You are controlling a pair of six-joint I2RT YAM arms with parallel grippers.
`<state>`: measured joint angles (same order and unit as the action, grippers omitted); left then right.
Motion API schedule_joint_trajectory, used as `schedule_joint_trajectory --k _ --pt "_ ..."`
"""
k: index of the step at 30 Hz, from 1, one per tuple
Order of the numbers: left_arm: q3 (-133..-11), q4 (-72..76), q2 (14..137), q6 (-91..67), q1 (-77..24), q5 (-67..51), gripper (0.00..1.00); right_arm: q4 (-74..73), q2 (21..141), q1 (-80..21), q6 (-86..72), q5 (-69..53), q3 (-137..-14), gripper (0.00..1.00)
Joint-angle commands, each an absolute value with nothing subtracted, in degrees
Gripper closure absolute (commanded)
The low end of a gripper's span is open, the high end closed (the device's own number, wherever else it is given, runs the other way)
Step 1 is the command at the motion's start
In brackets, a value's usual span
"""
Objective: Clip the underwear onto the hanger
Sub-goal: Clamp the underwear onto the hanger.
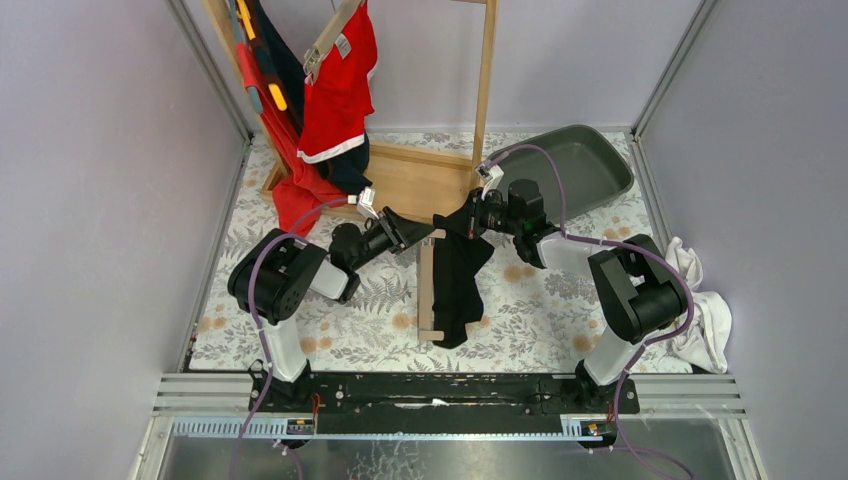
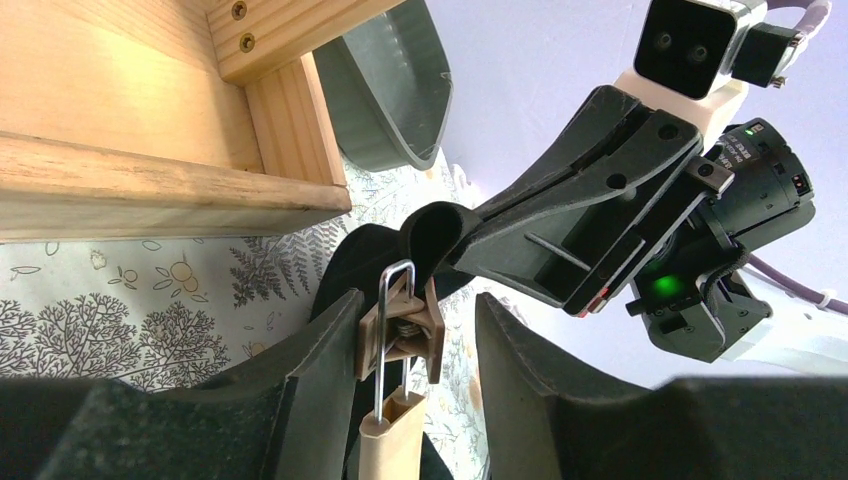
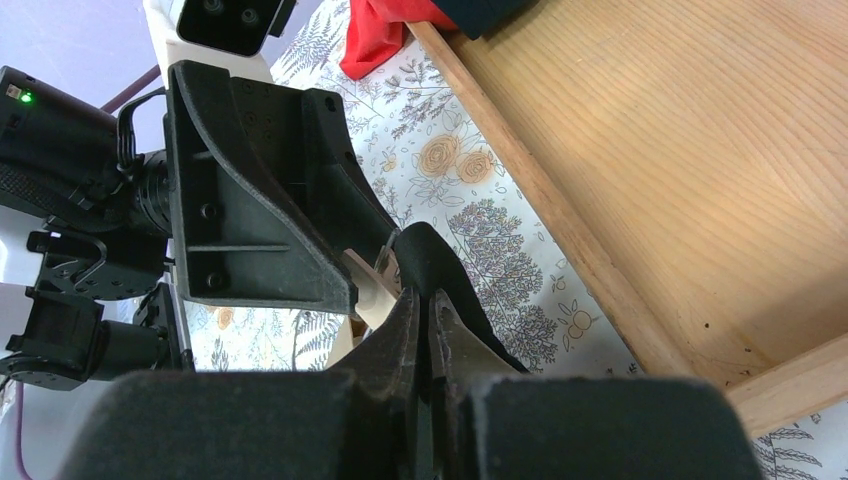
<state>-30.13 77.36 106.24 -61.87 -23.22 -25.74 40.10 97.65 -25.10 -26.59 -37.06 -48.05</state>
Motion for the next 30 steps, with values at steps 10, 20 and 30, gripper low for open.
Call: schedule_joint_trajectory --k 10,20,30 --pt "-25.5 78.6 101.3 -58.7 -20.0 -24.1 0.53 37.5 95.5 -24.2 -23.2 -31.9 -51.1 1.0" --pt "-21.8 70.7 93.0 -54.3 -18.6 -20.5 0.53 33.4 100.3 -22.8 -20.2 -29.6 -58.6 1.0" --pt "-16.6 64.5 85.3 -50.9 -18.6 -18.7 0.41 30.1 107.9 -22.0 -20.5 -26.3 -68.2 0.99"
